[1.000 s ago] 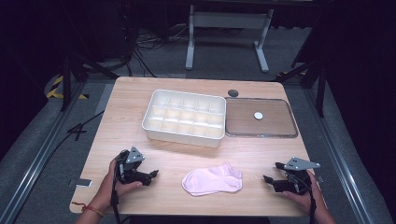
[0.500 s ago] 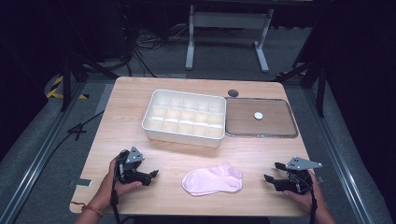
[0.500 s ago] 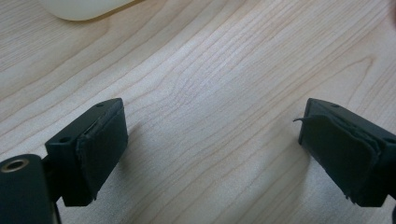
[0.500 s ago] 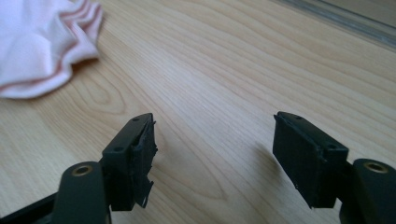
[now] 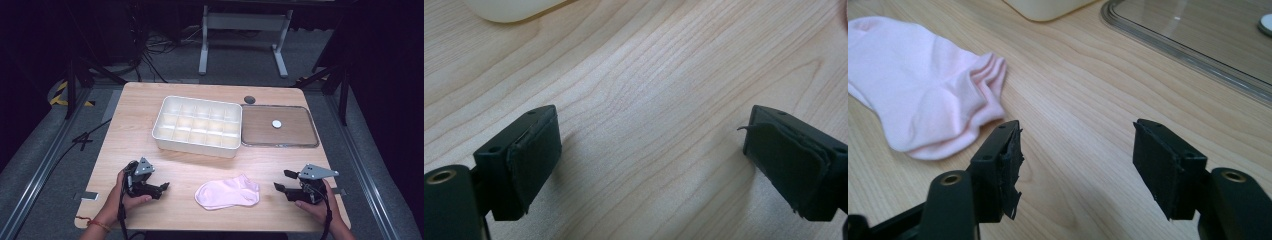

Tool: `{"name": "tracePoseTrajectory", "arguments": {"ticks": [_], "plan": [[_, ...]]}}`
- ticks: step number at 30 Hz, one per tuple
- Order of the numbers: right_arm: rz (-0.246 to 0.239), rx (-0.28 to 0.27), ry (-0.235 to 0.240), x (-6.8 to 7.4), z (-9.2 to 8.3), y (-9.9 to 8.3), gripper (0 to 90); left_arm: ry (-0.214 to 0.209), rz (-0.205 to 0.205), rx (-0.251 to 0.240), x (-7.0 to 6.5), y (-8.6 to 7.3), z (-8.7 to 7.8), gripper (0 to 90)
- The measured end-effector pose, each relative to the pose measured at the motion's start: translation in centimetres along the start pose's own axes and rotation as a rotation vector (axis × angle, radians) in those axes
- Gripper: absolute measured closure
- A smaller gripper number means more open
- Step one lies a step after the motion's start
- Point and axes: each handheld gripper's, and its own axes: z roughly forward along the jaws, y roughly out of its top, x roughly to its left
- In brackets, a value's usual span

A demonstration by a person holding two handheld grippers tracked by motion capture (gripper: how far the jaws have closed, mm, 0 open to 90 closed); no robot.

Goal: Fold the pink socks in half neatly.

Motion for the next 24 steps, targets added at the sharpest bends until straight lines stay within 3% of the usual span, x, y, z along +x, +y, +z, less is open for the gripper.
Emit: {"name": "tracePoseTrajectory", "arguments": {"ticks": [11,18,24], "plan": [[-0.076,0.011,0.054,2.1,1.2,2.0,39.9,0.001,-0.006,0.002,-0.1,-0.1,0.0,8.8],[-0.145,0.007,0.132,4.4,3.0,4.0,45.3,0.000,-0.008,0.001,-0.1,-0.1,-0.1,9.0],[-0.166,0.017,0.162,5.6,4.0,4.7,45.5,-0.001,0.003,0.004,-0.1,-0.1,-0.1,9.3]]}}
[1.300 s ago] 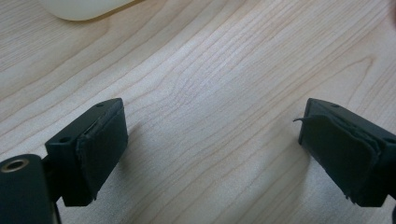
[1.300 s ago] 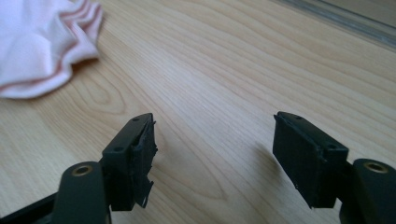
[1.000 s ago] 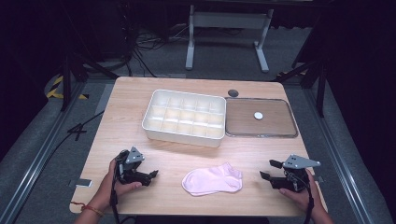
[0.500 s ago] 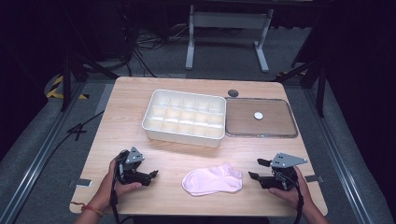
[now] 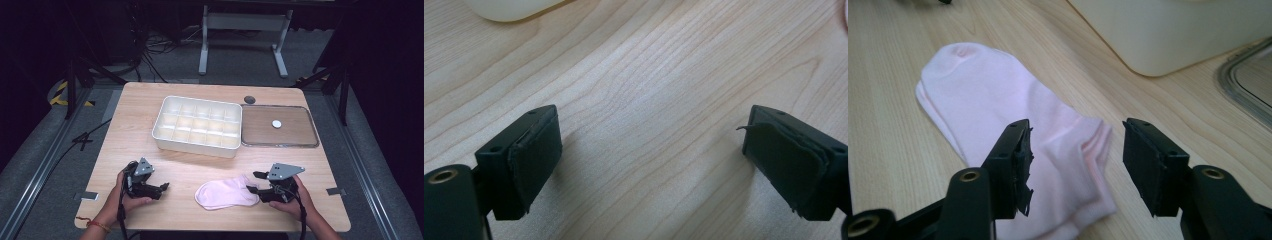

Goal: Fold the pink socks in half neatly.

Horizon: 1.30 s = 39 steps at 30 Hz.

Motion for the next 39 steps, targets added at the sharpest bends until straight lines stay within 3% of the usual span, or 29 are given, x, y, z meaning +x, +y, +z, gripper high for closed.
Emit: {"name": "tracePoseTrajectory", "arguments": {"ticks": [10,14,23,39], "plan": [[-0.034,-0.007,0.038,1.4,1.7,1.2,55.0,-0.002,-0.004,0.000,0.0,0.0,0.0,9.4],[-0.057,-0.006,0.076,2.4,2.7,1.8,59.7,-0.002,-0.011,-0.002,-0.1,0.0,0.0,9.5],[-0.066,0.013,0.101,3.2,3.6,1.8,61.2,-0.001,-0.011,-0.002,-0.1,0.0,0.0,9.5],[-0.111,0.061,0.135,4.5,5.5,1.8,79.5,0.003,-0.020,0.000,-0.2,0.0,0.0,9.6]]}}
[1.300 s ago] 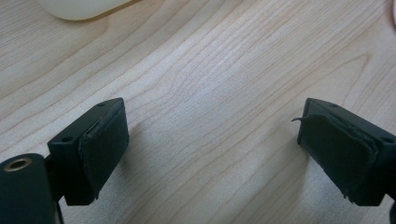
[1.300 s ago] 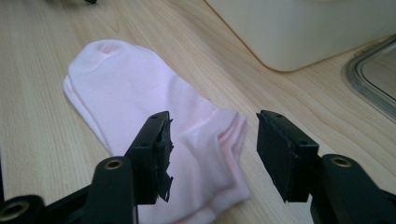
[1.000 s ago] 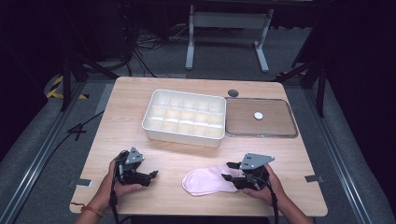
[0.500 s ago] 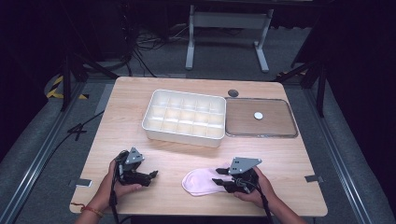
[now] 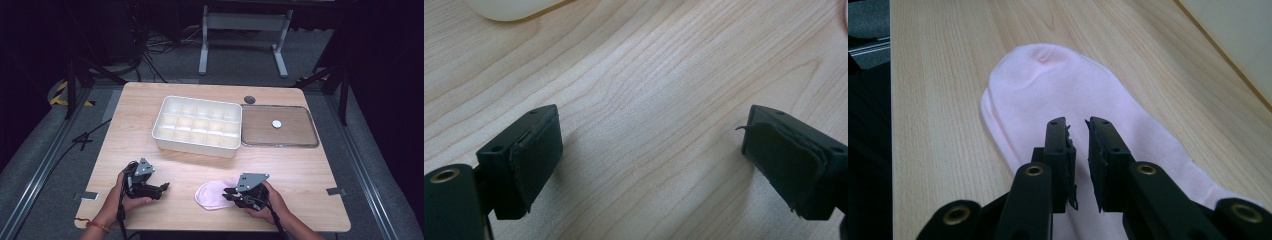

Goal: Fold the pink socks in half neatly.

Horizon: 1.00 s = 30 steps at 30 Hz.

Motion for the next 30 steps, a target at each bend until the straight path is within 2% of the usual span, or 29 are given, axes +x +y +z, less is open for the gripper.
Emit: {"name": "tracePoseTrajectory", "arguments": {"ticks": [6,13,19,21,22,24,26,28,29,30], "plan": [[-0.007,-0.011,0.000,0.0,0.3,0.2,80.5,0.000,0.000,0.000,0.0,0.0,0.0,9.6],[-0.007,0.023,0.007,0.2,1.1,0.2,82.6,0.000,0.000,-0.001,0.0,0.0,0.0,9.8],[-0.003,0.029,0.007,0.1,1.3,0.1,83.3,-0.011,0.009,0.012,-0.2,0.2,-0.3,16.4],[0.011,0.024,0.010,0.1,1.4,0.0,84.5,-0.018,0.012,0.022,-0.3,0.3,-0.4,18.2],[0.015,0.020,0.008,0.1,1.4,0.0,86.2,-0.031,-0.006,0.017,-0.5,0.3,-0.4,20.7],[0.016,0.017,0.007,0.3,1.5,0.0,87.0,-0.046,-0.008,0.007,-0.5,0.4,-0.5,24.5],[0.007,0.015,-0.008,0.7,1.8,0.3,88.2,-0.104,-0.043,0.002,-0.8,0.5,-0.5,26.8],[0.001,0.019,-0.012,0.8,1.9,0.4,88.3,-0.127,-0.080,-0.003,-1.2,0.7,-0.5,26.9],[-0.005,0.016,-0.021,0.9,2.1,0.6,88.7,-0.154,-0.066,-0.023,-1.9,1.3,-0.4,27.0],[-0.005,0.013,-0.025,1.0,2.2,0.6,88.8,-0.163,-0.054,-0.032,-2.3,1.7,-0.4,27.4]]}}
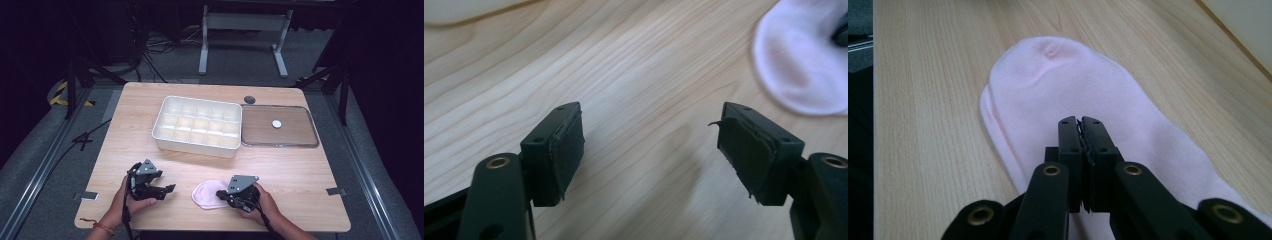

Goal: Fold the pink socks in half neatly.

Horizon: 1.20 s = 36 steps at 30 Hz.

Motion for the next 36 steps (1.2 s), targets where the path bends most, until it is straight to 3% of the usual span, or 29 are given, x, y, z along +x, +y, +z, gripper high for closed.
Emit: {"name": "tracePoseTrajectory", "arguments": {"ticks": [2,6,14,23,27,31,36], "plan": [[0.004,-0.002,0.000,0.1,0.0,0.0,88.9,-0.020,-0.013,-0.018,-0.5,0.3,0.2,28.0],[-0.003,-0.001,-0.007,0.2,0.0,0.0,88.9,-0.059,0.038,-0.013,-2.5,1.7,1.7,29.0],[-0.016,-0.005,-0.015,0.3,0.0,-0.1,88.9,-0.056,0.098,0.034,-5.1,2.7,4.2,30.6],[-0.021,-0.005,-0.013,0.3,0.0,-0.1,88.9,-0.023,0.142,0.061,-6.1,2.6,5.1,30.2],[-0.021,-0.006,-0.014,0.3,0.0,-0.1,88.9,-0.018,0.197,0.064,-6.9,2.6,5.3,31.2],[-0.021,-0.007,-0.013,0.3,0.0,-0.1,88.9,-0.031,0.199,0.067,-6.9,2.6,5.3,33.3],[-0.022,-0.007,-0.012,0.3,0.0,-0.1,88.9,-0.074,0.216,0.070,-7.1,2.7,5.2,46.8]]}}
